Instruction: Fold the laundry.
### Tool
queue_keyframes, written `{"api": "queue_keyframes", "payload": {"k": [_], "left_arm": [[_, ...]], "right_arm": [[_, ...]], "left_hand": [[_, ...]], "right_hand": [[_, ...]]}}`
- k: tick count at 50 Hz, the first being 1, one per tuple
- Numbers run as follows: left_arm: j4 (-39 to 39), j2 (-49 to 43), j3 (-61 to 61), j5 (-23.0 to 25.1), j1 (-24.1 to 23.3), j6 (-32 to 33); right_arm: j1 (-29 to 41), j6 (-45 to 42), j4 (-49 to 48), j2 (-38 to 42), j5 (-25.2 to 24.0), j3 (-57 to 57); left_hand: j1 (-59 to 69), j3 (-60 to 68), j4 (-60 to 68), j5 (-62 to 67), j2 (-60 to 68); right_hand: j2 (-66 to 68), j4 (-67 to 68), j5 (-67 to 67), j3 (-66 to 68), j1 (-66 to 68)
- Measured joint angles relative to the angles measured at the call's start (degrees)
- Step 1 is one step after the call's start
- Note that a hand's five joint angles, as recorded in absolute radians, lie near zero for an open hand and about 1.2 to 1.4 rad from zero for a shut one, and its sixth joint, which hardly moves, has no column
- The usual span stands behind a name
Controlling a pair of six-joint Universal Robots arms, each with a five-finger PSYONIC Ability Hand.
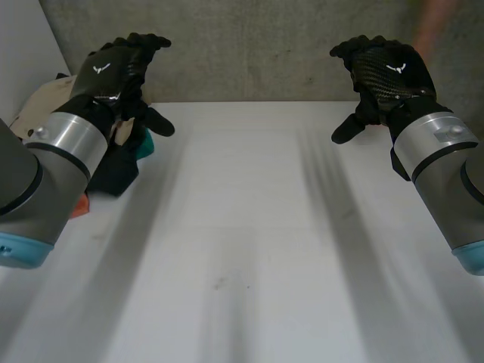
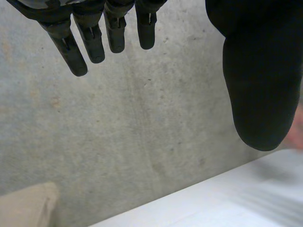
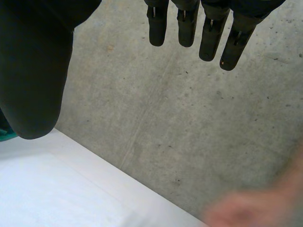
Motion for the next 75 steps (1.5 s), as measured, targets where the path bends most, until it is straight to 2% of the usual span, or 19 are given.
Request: {"api": "queue_keyframes", "payload": {"k": [9, 13, 18, 22, 30, 31, 33, 34, 36, 37, 42, 54, 59, 60, 62, 66, 69, 71, 75], "left_arm": [[-0.03, -6.10, 5.25, -0.37, 6.11, 14.70], [0.14, -13.22, 9.61, -0.76, 11.24, 24.70], [1.76, -20.02, 13.30, -1.71, 15.06, 31.71], [7.89, -27.33, 15.74, -2.27, 19.23, 37.67], [21.91, -35.13, 16.79, -1.76, 22.44, 41.52], [25.09, -36.41, 16.90, -1.54, 22.96, 41.74], [27.64, -37.29, 17.01, -1.30, 23.36, 41.77], [28.37, -37.50, 17.03, -1.23, 23.47, 41.74], [29.82, -37.71, 16.85, -1.09, 23.59, 41.57], [30.10, -37.68, 16.75, -1.06, 23.57, 41.50], [30.74, -36.66, 15.49, -1.07, 22.96, 41.02], [30.22, -15.45, 4.57, -1.19, 14.75, 32.75], [28.44, -6.25, 1.94, -1.11, 7.01, 23.54], [28.44, -6.25, 1.94, -1.11, 7.01, 23.54], [25.27, -3.83, 1.57, -1.01, 1.03, 18.28], [21.13, -4.22, 1.80, -0.78, -5.27, 14.56], [17.21, -7.72, 2.73, -0.53, -12.14, 12.34], [15.03, -11.59, 3.98, -0.50, -16.80, 11.72], [12.84, -16.62, 5.75, -0.64, -21.27, 11.60]], "right_arm": [[0.00, 0.00, -0.02, 0.01, -0.02, 0.00], [0.00, 0.00, -0.02, 0.01, -0.02, 0.06], [0.00, 0.00, 0.03, 0.01, -0.01, 0.13], [0.06, 0.00, 0.06, 0.05, -0.03, 0.17], [0.16, 0.00, 0.07, 1.22, -0.11, 0.18], [0.17, 0.00, 0.07, 1.51, -0.13, 0.18], [0.18, 0.00, 0.07, 1.74, -0.16, 0.18], [0.18, 0.00, 0.07, 1.79, -0.16, 0.18], [0.18, 0.00, 0.07, 1.88, -0.18, 0.18], [0.18, 0.00, 0.07, 1.91, -0.19, 0.17], [0.18, 0.00, 0.06, 1.87, -0.22, 0.10], [-0.58, 0.00, 0.07, 0.89, -0.36, -0.62], [-1.06, 0.00, 0.09, 0.19, -0.37, -0.95], [-1.06, 0.00, 0.09, 0.19, -0.37, -0.95], [-1.63, 0.00, 0.07, -0.34, -0.35, -1.04], [-2.50, 0.00, 0.04, -0.95, -0.31, -1.09], [-3.31, 0.00, 0.02, -1.36, -0.26, -1.12], [-4.07, 0.02, 0.00, -1.61, -0.22, -1.17], [-4.95, 0.06, -0.02, -1.71, -0.25, -1.31]], "left_hand": [[0.00, 0.00, 0.00, 0.00, 0.00], [0.00, 0.00, 0.00, 0.00, 0.00], [0.00, 0.00, 0.00, 0.00, 0.00], [0.00, 0.00, 0.00, 0.00, 0.00], [2.91, 2.80, 2.62, 2.08, 2.67], [18.75, 17.35, 16.72, 14.47, 17.39], [18.75, 17.35, 16.72, 14.47, 17.39], [40.81, 37.73, 38.28, 35.08, 38.41], [41.89, 41.17, 41.75, 38.71, 41.37], [47.89, 52.86, 53.79, 50.37, 53.56], [50.01, 55.62, 57.03, 53.34, 56.32], [50.85, 56.48, 57.27, 53.64, 56.72], [51.52, 56.95, 57.28, 53.64, 57.08], [51.52, 56.95, 57.28, 53.64, 57.08], [51.54, 57.22, 57.28, 53.65, 57.22], [51.54, 57.23, 57.29, 53.78, 57.22], [44.23, 48.57, 48.68, 46.46, 47.43], [9.79, 16.80, 17.43, 15.22, 16.25], [4.23, 10.89, 10.31, 8.26, 10.37]], "right_hand": [[0.00, 0.00, 0.00, 0.00, 0.00], [0.00, 0.00, 0.00, 0.00, 0.00], [0.00, 0.00, 0.00, 0.00, 0.00], [0.00, 0.00, 0.00, 0.00, 0.00], [0.00, 0.00, 0.00, 0.00, 0.00], [0.00, 0.00, 0.00, 0.00, 0.00], [0.00, 0.00, 0.00, 0.00, 0.00], [0.00, 0.00, 0.00, 0.00, 0.00], [0.00, 0.00, 0.00, 0.00, 0.00], [0.00, 0.00, 0.00, 0.00, 0.00], [0.00, 0.00, 0.00, 0.00, 0.00], [0.00, 0.00, 0.00, 0.00, 0.00], [0.00, 0.00, 0.00, 0.00, 0.00], [0.00, 0.00, 0.00, 0.00, 0.00], [0.00, 0.00, 0.00, 0.00, 0.00], [0.00, 0.00, 0.00, 0.00, 0.00], [0.00, 0.00, 0.00, 0.00, 0.00], [0.00, 0.00, 0.00, 0.00, 0.00], [0.00, 0.00, 0.00, 0.00, 0.00]]}}
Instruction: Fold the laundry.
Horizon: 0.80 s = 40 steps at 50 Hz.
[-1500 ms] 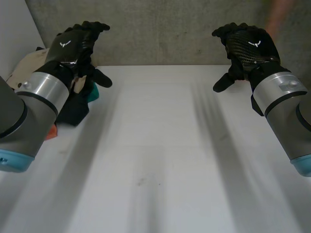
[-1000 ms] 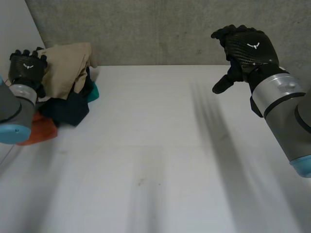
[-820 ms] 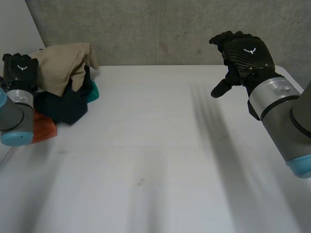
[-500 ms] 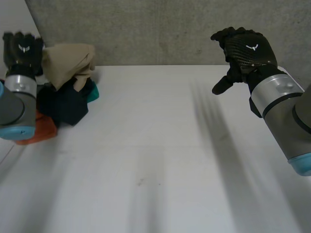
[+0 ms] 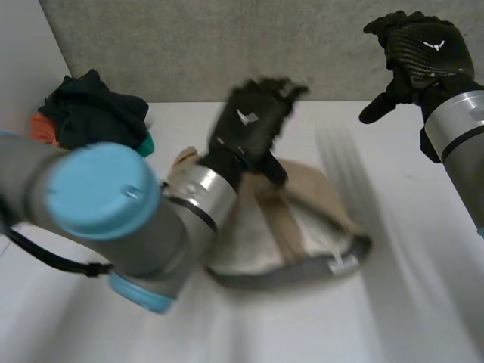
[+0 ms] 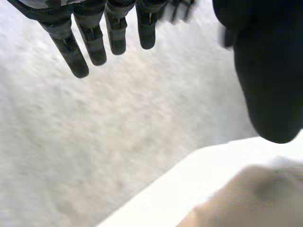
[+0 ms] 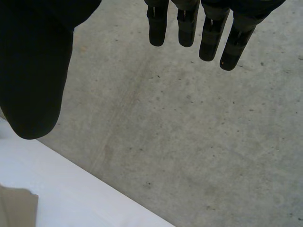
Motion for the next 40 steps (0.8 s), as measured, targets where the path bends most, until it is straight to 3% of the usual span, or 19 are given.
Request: {"api": "queue_keyframes", "payload": {"k": [1, 11, 19, 25, 31, 40], "left_arm": [[-0.68, -1.37, 0.53, -0.06, -0.93, 0.04], [-5.96, 0.71, -0.06, -0.07, 0.07, 0.03], [-8.34, 9.72, -5.21, 0.31, 8.24, 0.27], [-8.09, 9.55, -6.42, 0.50, 14.67, 0.82], [-8.14, 2.14, -3.33, 1.03, 19.75, 4.44], [-8.18, -12.42, 3.70, 5.28, 24.60, 18.31]], "right_arm": [[-0.34, 0.00, 0.05, 0.01, -0.07, -0.09], [-2.31, -5.32, 4.53, 0.44, -1.14, -1.27], [-1.93, -19.17, 18.70, 1.70, -1.84, -0.37], [-1.83, -21.31, 22.87, 2.75, -2.03, 4.54], [-1.85, -21.17, 18.68, 3.92, -2.05, 11.12], [-1.86, -21.13, 5.91, 10.46, -1.42, 18.27]], "left_hand": [[-4.30, -9.90, -9.37, -8.22, -9.54], [-4.31, -10.52, -10.12, -8.26, -10.45], [-4.31, -10.52, -10.12, -8.26, -10.45], [-4.31, -10.52, -10.12, -8.26, -10.45], [-4.31, -10.52, -10.12, -8.26, -10.45], [-4.31, -10.52, -10.12, -8.26, -10.45]], "right_hand": [[0.00, 0.00, 0.00, 0.00, 0.00], [0.00, 0.00, 0.00, 0.00, 0.00], [0.00, 0.00, 0.00, 0.00, 0.00], [0.00, 0.00, 0.00, 0.00, 0.00], [0.00, 0.00, 0.00, 0.00, 0.00], [7.50, 6.72, 6.41, 8.01, 6.03]]}}
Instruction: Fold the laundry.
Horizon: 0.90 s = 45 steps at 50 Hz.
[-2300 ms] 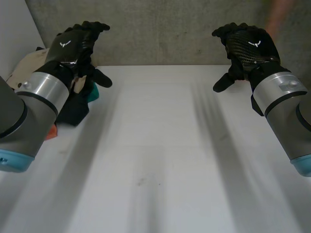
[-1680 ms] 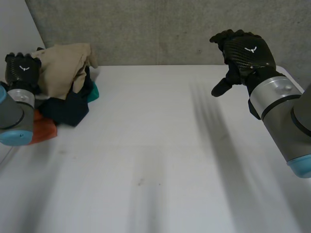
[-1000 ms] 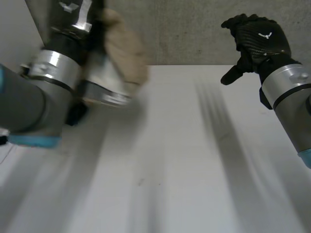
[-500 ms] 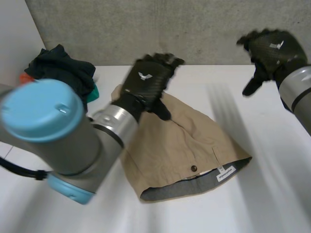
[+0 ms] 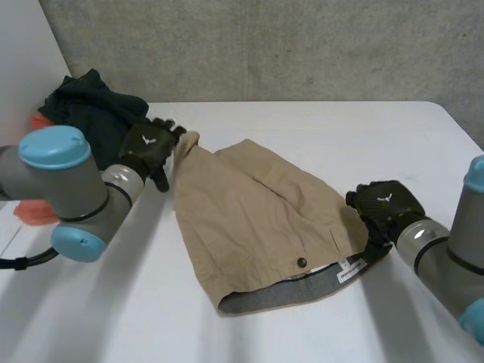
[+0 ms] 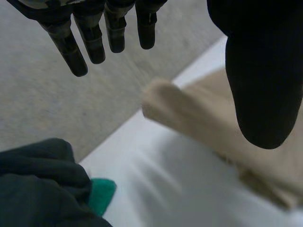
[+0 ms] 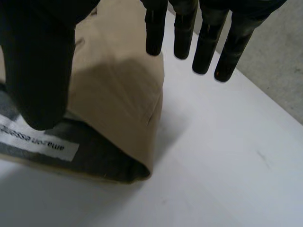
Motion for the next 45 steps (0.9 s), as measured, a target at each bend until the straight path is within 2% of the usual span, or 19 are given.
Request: {"api": "queue_keyframes", "payload": {"k": [3, 7, 9, 10, 11, 12, 13, 15, 25, 33, 38, 40, 45], "left_arm": [[0.11, -2.24, 1.22, 1.24, 0.19, 2.34], [0.28, -5.76, 3.70, 2.65, 0.03, 5.25], [0.33, -6.97, 4.84, 2.87, -0.11, 5.89], [0.35, -7.43, 5.32, 2.89, -0.18, 6.06], [0.38, -7.62, 5.54, 2.90, -0.20, 6.11], [0.40, -7.99, 6.00, 2.88, -0.29, 6.19], [0.41, -8.27, 6.31, 2.86, -0.38, 6.22], [0.45, -8.56, 6.73, 2.76, -0.60, 6.22], [-0.11, -4.94, 3.49, 0.74, -3.68, 6.63], [-1.72, 11.52, -9.76, -5.51, -5.75, 6.99], [-2.14, 19.80, -16.89, -6.99, -9.10, 6.04], [-2.26, 22.92, -20.24, -7.58, -12.16, 4.75], [-2.28, 23.23, -22.32, -10.58, -17.15, 1.75]], "right_arm": [[-0.16, 0.02, -1.89, 1.79, 0.05, 0.09], [-0.42, -0.08, -5.24, 4.81, 0.04, -0.23], [-0.53, -0.20, -6.84, 5.86, 0.02, -0.49], [-0.59, -0.26, -7.61, 6.25, 0.01, -0.63], [-0.62, -0.28, -7.88, 6.36, 0.01, -0.68], [-0.69, -0.33, -8.51, 6.53, 0.01, -0.81], [-0.77, -0.36, -9.00, 6.59, 0.01, -0.93], [-1.02, -0.45, -9.88, 6.54, 0.02, -1.15], [-1.42, -1.82, -11.11, 6.49, -0.02, -6.20], [-1.23, -5.44, -11.57, 13.26, -0.08, -22.40], [-1.10, -6.11, -13.61, 18.55, -0.54, -32.50], [-0.89, -6.17, -16.25, 21.64, -1.10, -37.47], [0.27, -6.13, -22.10, 27.15, -3.12, -42.52]], "left_hand": [[0.00, 0.00, 0.00, 0.00, 0.00], [3.38, 2.73, 3.04, 2.49, 3.00], [17.60, 14.81, 15.41, 14.45, 16.37], [28.98, 25.24, 25.92, 24.69, 25.87], [28.98, 25.24, 25.92, 24.69, 25.87], [38.85, 36.03, 35.90, 34.34, 36.56], [44.68, 42.01, 42.75, 41.03, 42.59], [53.10, 52.82, 53.82, 51.91, 53.83], [53.19, 56.05, 57.05, 53.54, 56.77], [53.19, 56.05, 57.08, 53.53, 56.78], [53.19, 56.06, 57.08, 53.54, 56.78], [53.19, 56.06, 57.08, 53.53, 56.81], [52.73, 55.55, 56.27, 53.23, 56.20]], "right_hand": [[2.71, 3.17, 2.75, 3.19, 2.78], [18.68, 18.49, 17.15, 18.47, 16.04], [30.75, 29.46, 28.00, 29.38, 24.78], [40.74, 40.48, 38.98, 40.28, 31.76], [40.74, 40.48, 38.98, 40.28, 31.76], [40.74, 40.48, 38.98, 40.28, 31.76], [46.51, 46.62, 45.06, 46.23, 34.90], [46.97, 47.94, 46.47, 47.70, 36.59], [46.97, 47.97, 46.57, 47.71, 38.35], [46.97, 48.02, 46.57, 47.71, 38.50], [46.97, 48.17, 46.57, 47.71, 38.77], [46.97, 48.17, 46.57, 47.71, 39.41], [46.97, 48.18, 46.57, 47.71, 39.45]]}}
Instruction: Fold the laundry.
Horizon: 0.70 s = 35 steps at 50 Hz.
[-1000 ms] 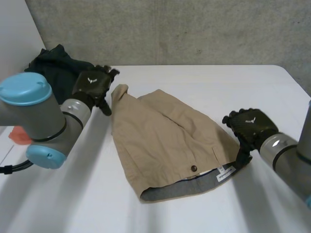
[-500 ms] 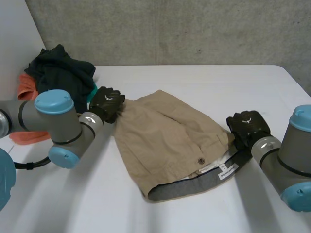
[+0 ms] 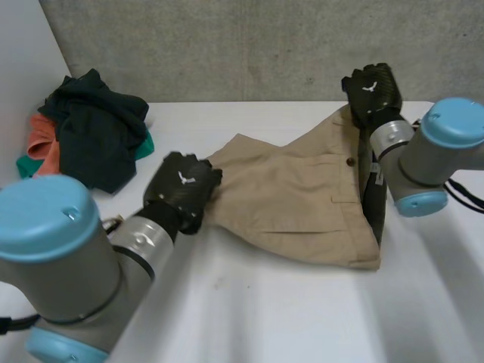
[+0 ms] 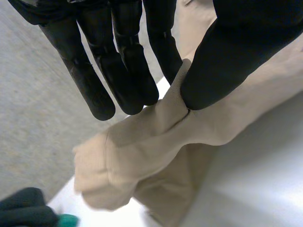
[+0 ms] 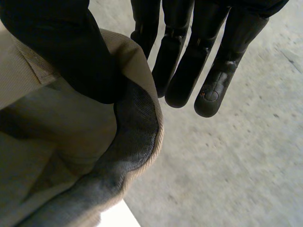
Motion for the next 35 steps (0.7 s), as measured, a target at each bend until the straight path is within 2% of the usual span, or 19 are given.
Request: {"api": "queue_keyframes", "payload": {"k": [1, 2, 4, 5, 6, 7, 8, 9, 13, 20, 21, 28, 35], "left_arm": [[0.01, -0.49, 0.02, -0.87, -0.77, -0.53], [0.00, -1.17, 0.14, -1.91, -1.52, -1.03], [-0.04, -3.04, 0.85, -4.48, -2.88, -1.91], [-0.07, -3.54, 1.09, -5.16, -3.13, -2.05], [-0.10, -4.19, 1.48, -6.06, -3.38, -2.20], [-0.14, -4.89, 1.97, -7.04, -3.54, -2.34], [-0.15, -5.09, 2.14, -7.36, -3.57, -2.37], [-0.18, -5.56, 2.59, -8.11, -3.51, -2.43], [-0.27, -5.72, 3.02, -8.97, -2.86, -2.33], [-0.92, -2.23, 1.13, -8.78, -1.11, -2.20], [-1.05, -1.08, 0.12, -8.58, -0.70, -2.16], [-1.05, 1.23, -2.28, -6.95, 2.24, -1.86], [-1.53, -0.02, -3.08, -1.73, 6.80, -1.58]], "right_arm": [[0.23, 0.00, -0.73, 0.80, -0.38, -0.33], [0.47, 0.00, -1.40, 1.58, -0.75, -0.51], [0.90, 0.02, -2.32, 2.89, -1.22, -0.30], [0.99, 0.03, -2.41, 3.03, -1.15, -0.06], [1.07, 0.05, -2.42, 3.03, -0.95, 0.34], [1.11, 0.08, -2.28, 2.67, -0.40, 1.11], [1.11, 0.09, -2.15, 2.37, -0.08, 1.52], [1.04, 0.11, -1.57, 1.20, 0.91, 2.66], [0.63, 0.13, 1.50, -3.62, 3.76, 6.08], [-1.38, 0.34, 16.54, -15.05, 6.20, 12.63], [-2.03, 0.72, 22.76, -18.21, 6.29, 14.51], [-3.15, 3.00, 39.44, -25.93, 5.38, 22.23], [-3.12, 3.96, 41.10, -31.15, 1.06, 32.74]], "left_hand": [[-0.66, -0.87, -0.94, -0.66, -0.89], [-8.48, -10.08, -9.29, -8.00, -10.28], [-36.15, -34.54, -35.32, -33.73, -36.32], [-40.49, -39.02, -39.86, -38.28, -39.65], [-47.31, -47.63, -48.08, -46.36, -48.21], [-49.50, -50.73, -51.67, -49.98, -51.50], [-49.50, -50.73, -51.67, -49.98, -51.50], [-49.89, -53.02, -53.70, -52.02, -53.32], [-49.89, -53.16, -53.89, -52.16, -53.69], [-49.89, -53.16, -53.89, -52.16, -53.72], [-49.89, -53.16, -53.89, -52.16, -53.81], [-49.89, -53.16, -53.89, -52.16, -53.82], [-48.03, -51.53, -51.86, -49.67, -51.78]], "right_hand": [[-0.92, -0.49, -0.42, -0.49, -0.76], [-4.28, -3.42, -3.19, -3.42, -3.52], [-28.96, -28.66, -27.49, -28.69, -26.87], [-41.24, -39.78, -38.84, -39.84, -36.70], [-45.89, -45.82, -44.60, -45.79, -40.61], [-45.89, -45.82, -44.60, -45.79, -40.61], [-45.89, -45.82, -44.60, -45.79, -40.61], [-54.29, -54.88, -52.67, -55.45, -45.26], [-54.44, -54.89, -52.67, -55.72, -45.26], [-54.44, -54.89, -52.69, -55.72, -45.26], [-54.44, -54.89, -52.69, -55.72, -45.26], [-54.44, -54.89, -52.69, -55.72, -45.26], [-54.35, -54.88, -52.69, -55.58, -45.26]]}}
